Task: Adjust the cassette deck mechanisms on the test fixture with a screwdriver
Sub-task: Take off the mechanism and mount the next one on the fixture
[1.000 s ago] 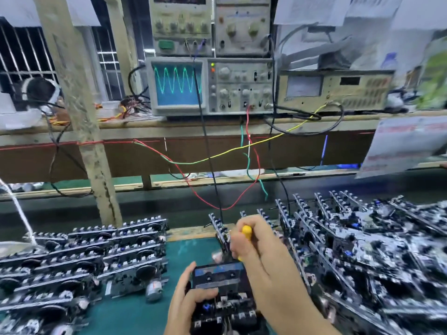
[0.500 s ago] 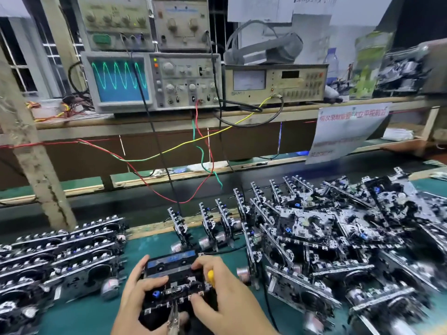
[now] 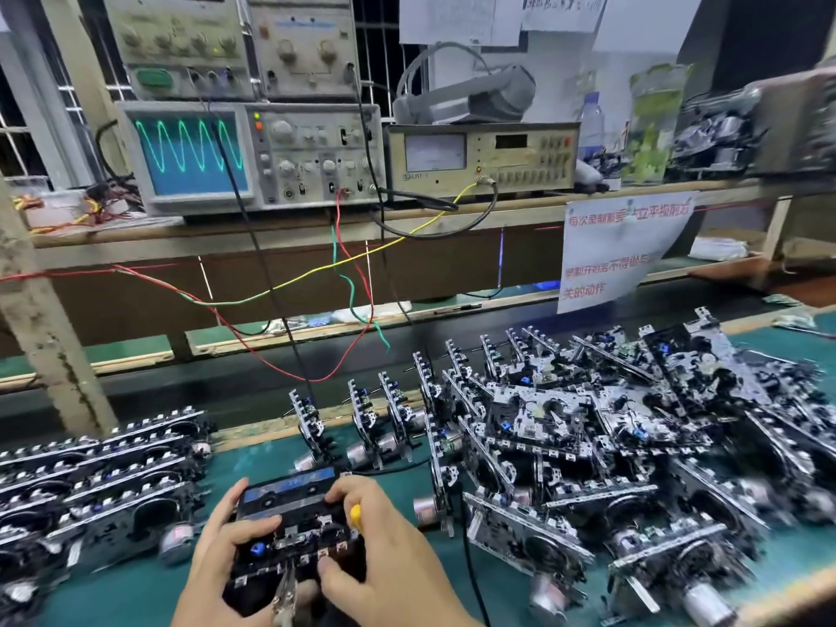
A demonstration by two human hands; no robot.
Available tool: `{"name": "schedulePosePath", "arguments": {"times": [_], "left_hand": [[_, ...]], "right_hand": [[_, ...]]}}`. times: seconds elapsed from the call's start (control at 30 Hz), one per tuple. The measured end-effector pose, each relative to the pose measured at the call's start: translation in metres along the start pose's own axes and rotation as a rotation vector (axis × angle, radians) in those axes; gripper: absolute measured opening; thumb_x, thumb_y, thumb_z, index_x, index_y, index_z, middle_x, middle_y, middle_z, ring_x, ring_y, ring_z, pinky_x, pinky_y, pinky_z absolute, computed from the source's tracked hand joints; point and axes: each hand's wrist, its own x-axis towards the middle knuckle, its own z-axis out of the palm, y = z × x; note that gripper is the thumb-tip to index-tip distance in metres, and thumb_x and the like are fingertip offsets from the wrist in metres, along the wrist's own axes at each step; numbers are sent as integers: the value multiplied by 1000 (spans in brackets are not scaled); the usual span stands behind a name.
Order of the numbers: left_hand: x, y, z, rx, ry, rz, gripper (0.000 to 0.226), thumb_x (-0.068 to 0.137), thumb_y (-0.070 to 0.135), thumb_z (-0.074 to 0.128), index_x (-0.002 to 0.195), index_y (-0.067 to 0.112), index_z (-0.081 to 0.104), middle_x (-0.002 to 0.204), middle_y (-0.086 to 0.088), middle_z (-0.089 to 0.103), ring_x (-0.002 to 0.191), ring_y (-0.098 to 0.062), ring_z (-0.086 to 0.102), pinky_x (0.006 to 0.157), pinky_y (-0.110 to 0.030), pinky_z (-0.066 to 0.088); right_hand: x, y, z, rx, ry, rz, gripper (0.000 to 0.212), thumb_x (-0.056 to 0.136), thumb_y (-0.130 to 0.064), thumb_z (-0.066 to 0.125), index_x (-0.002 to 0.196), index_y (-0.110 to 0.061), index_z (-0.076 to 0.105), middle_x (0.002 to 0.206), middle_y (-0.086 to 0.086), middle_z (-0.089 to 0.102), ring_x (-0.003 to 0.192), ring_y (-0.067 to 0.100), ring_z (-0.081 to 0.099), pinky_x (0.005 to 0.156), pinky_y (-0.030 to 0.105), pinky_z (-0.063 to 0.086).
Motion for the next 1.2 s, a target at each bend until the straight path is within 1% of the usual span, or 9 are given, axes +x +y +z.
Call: {"name": "schedulePosePath", "arguments": {"times": [0.1,0.2,0.4,0.53,0.7,0.83,0.93,1.07,1.2], "left_hand": [[0,7,5,-30,96,10,84,34,77,78,100,24,75,120,48,51,121,25,36,109,-11,22],[6,8,17,5,159,44,74,31,90,72,65,25,66,141,3,49,141,-23,39,110,-15,24],[-5,-35,2,111,110,14,65,41,54,85,100,30,72,151,1,45,142,-21,40,107,-20,33],[3,-35,-17,37,-111,-45,45,61,6,89,93,28,66,147,-7,46,147,-23,33,115,-32,27],[8,-13,-43,330,-203,-23,47,68,77,60,110,55,63,158,30,23,142,10,29,115,-41,29],[45,20,-24,677,-392,-44,74,58,91,51,122,55,48,161,20,25,148,-4,25,121,-47,23],[60,24,-7,845,-533,-76,108,60,80,69,151,51,20,152,10,35,141,-21,33,113,-52,35],[59,28,-6,760,-369,27,97,68,58,80,151,52,29,133,7,41,129,-20,40,108,-46,41],[27,55,-13,120,19,5,83,66,62,72,141,61,38,133,25,48,127,-1,48,106,-28,42]], "right_hand": [[0,1,1,3,5,0,43,84,-50,57,119,-51,32,92,-37,43,80,-9,47,69,14,37],[-1,1,1,-2,8,-13,37,88,-49,54,116,-55,31,100,-36,43,83,-7,47,71,18,39],[-3,-2,-3,-57,26,-41,12,99,-43,42,102,-48,31,134,-28,37,121,-5,38,95,31,38],[-10,0,-6,-318,144,8,23,105,-47,39,116,-27,43,120,-13,29,112,6,32,96,26,33],[-33,0,-28,-290,178,115,18,103,-49,44,101,-31,44,92,-13,52,84,8,48,73,29,41],[-52,2,-35,22,435,106,10,98,-38,61,91,-31,57,65,-9,58,59,6,51,55,19,38],[-54,2,-36,305,519,126,3,95,-29,66,92,-28,65,73,-1,68,63,14,61,65,37,52],[-58,-3,-39,547,642,68,5,97,-26,63,94,-25,67,77,-1,70,68,11,64,67,29,54],[-59,-25,-48,712,728,-47,7,93,-37,64,92,-33,70,76,-2,69,68,9,64,66,21,55]]}}
